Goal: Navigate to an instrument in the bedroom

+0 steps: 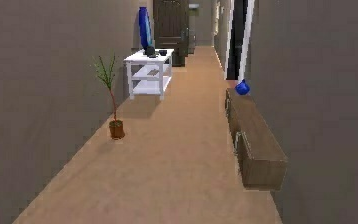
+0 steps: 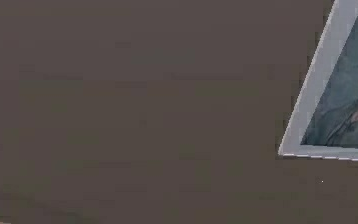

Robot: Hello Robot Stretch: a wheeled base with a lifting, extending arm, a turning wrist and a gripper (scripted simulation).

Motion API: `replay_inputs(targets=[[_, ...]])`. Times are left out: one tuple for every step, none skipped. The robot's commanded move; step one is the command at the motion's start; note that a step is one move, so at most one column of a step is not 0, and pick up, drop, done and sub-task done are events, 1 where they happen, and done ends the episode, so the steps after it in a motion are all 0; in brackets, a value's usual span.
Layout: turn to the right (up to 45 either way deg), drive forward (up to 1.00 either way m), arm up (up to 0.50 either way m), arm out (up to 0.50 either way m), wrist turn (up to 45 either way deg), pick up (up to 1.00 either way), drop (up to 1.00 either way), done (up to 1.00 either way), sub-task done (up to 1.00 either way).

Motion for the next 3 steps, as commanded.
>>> replay_inputs(targets=[[0.0, 1.0, 0.0, 0.0, 0.0, 0.0, 0.0, 0.0, 0.0], [-6.0, 0.0, 0.0, 0.0, 0.0, 0.0, 0.0, 0.0, 0.0], [0.0, 0.2, 0.0, 0.0, 0.0, 0.0, 0.0, 0.0, 0.0]])
